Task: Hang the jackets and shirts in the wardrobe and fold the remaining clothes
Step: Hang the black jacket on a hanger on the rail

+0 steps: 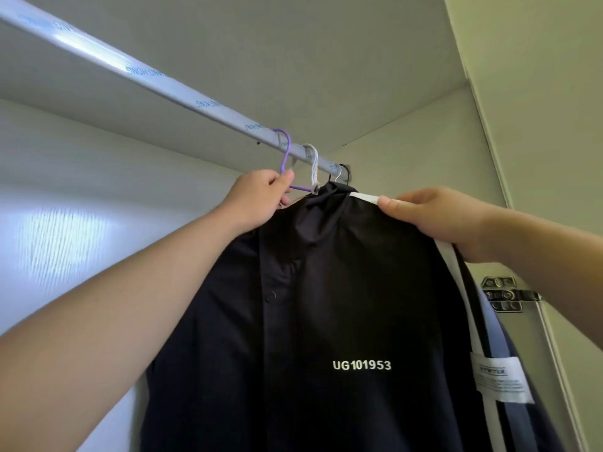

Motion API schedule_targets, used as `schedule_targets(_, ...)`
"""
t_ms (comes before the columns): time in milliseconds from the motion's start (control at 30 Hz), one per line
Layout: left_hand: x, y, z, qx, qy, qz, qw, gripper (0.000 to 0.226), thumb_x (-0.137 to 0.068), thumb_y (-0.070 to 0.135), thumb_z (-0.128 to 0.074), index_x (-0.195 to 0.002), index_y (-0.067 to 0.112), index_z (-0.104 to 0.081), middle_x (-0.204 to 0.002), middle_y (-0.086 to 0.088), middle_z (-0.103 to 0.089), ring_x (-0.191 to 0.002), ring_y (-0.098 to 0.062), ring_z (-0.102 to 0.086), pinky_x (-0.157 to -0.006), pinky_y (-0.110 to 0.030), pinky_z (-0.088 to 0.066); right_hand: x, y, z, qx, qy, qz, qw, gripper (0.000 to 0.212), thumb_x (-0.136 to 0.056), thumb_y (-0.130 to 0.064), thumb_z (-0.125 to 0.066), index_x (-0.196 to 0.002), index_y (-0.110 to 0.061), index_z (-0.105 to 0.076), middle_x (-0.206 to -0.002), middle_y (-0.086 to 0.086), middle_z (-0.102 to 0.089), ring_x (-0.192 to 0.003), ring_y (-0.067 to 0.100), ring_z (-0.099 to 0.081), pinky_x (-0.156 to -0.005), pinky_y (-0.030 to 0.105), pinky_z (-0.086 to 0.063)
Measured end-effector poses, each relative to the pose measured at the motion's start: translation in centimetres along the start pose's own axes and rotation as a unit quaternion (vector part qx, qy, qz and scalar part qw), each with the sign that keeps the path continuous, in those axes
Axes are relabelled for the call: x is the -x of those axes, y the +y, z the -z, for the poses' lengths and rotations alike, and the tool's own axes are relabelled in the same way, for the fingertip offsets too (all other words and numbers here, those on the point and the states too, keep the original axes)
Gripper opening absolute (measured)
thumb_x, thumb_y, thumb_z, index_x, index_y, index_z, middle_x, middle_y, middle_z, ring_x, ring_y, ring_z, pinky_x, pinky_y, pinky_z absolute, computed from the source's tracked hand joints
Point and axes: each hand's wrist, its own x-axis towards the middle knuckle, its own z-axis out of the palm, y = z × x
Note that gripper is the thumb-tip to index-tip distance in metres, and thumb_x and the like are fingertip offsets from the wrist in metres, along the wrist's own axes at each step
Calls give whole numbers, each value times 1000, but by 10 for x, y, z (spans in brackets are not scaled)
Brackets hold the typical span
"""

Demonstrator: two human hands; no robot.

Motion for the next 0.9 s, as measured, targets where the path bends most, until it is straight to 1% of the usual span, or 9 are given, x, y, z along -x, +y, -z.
schedule_targets(100, -4, 4, -12, -58, 53, 20, 997, 43, -104, 48, -41, -87, 17, -65, -84, 5, -73, -81, -19, -69, -73, -32, -50, 4, -1, -5, 90, 26, 51, 994, 28, -95, -50, -62, -102, -28, -78, -92, -12, -78, -89, 7, -73, -91, 29, -55)
schedule_targets(233, -4, 3, -1, -47, 51, 30, 997, 42, -104, 45, -43, -83, 18, -67, -81, 3, -73, -79, -21, -71, -67, -28, -49, 6, -6, -4, 126, 37, 57, 990, 21, -92, -47, -67, -96, -29, -78, -90, -9, -77, -90, 11, -72, -90, 31, -55)
schedule_targets(333, -3, 2, 20, -45, 70, 50, 995, 40, -101, 39, -44, -80, 18, -71, -84, 0, -74, -86, -24, -70, -79, -34, -53, 2, -21, -9, 106, 32, 51, 992, 5, -89, -40, -72, -92, -39, -75, -80, -14, -74, -74, 3, -70, -72, 21, -52)
schedule_targets(400, -5, -3, 35, -50, 77, 104, 990, 30, -96, 27, -50, -83, 14, -74, -90, -5, -75, -91, -29, -70, -83, -39, -56, -4, -38, -13, 134, 34, 58, 989, 12, -89, -47, -71, -101, -44, -71, -85, -19, -66, -76, 0, -63, -64, 16, -42)
schedule_targets(467, -8, -10, 47, -96, 43, 168, 980, 22, -91, 14, -56, -92, 4, -75, -100, -15, -75, -94, -34, -70, -84, -41, -58, -11, -55, -16, 193, 19, 65, 979, 22, -90, -52, -66, -112, -49, -66, -93, -22, -56, -83, -1, -54, -65, 18, -39)
schedule_targets(533, -5, -15, 51, -144, -18, 217, 965, 17, -84, 9, -60, -87, -3, -73, -94, -19, -74, -81, -32, -66, -75, -34, -54, -17, -70, -20, 248, 1, 75, 966, 22, -92, -49, -64, -113, -50, -67, -95, -23, -57, -85, 0, -53, -73, 24, -41)
schedule_targets(633, -3, -19, 51, -124, -57, 250, 958, 12, -80, 15, -70, -71, 8, -67, -74, -9, -66, -67, -27, -61, -68, -34, -53, -27, -87, -25, 305, 31, 91, 947, 19, -92, -38, -62, -104, -32, -75, -98, -10, -66, -86, 11, -60, -77, 29, -43)
schedule_targets(767, -10, -17, 50, -112, -49, 255, 959, 28, -81, 34, -77, -73, 9, -66, -71, -6, -66, -60, -25, -63, -69, -33, -57, -35, -102, -30, 330, 47, 54, 941, 18, -89, -22, -58, -95, -9, -69, -82, 7, -59, -68, 24, -51, -63, 28, -42)
schedule_targets(900, -18, -13, 46, -122, -110, 294, 941, 24, -86, 33, -72, -88, 9, -71, -85, -6, -68, -61, -23, -61, -66, -30, -53, -43, -106, -34, 363, 57, 63, 928, 27, -97, -16, -49, -115, -9, -69, -112, 11, -69, -87, 27, -58, -78, 33, -52)
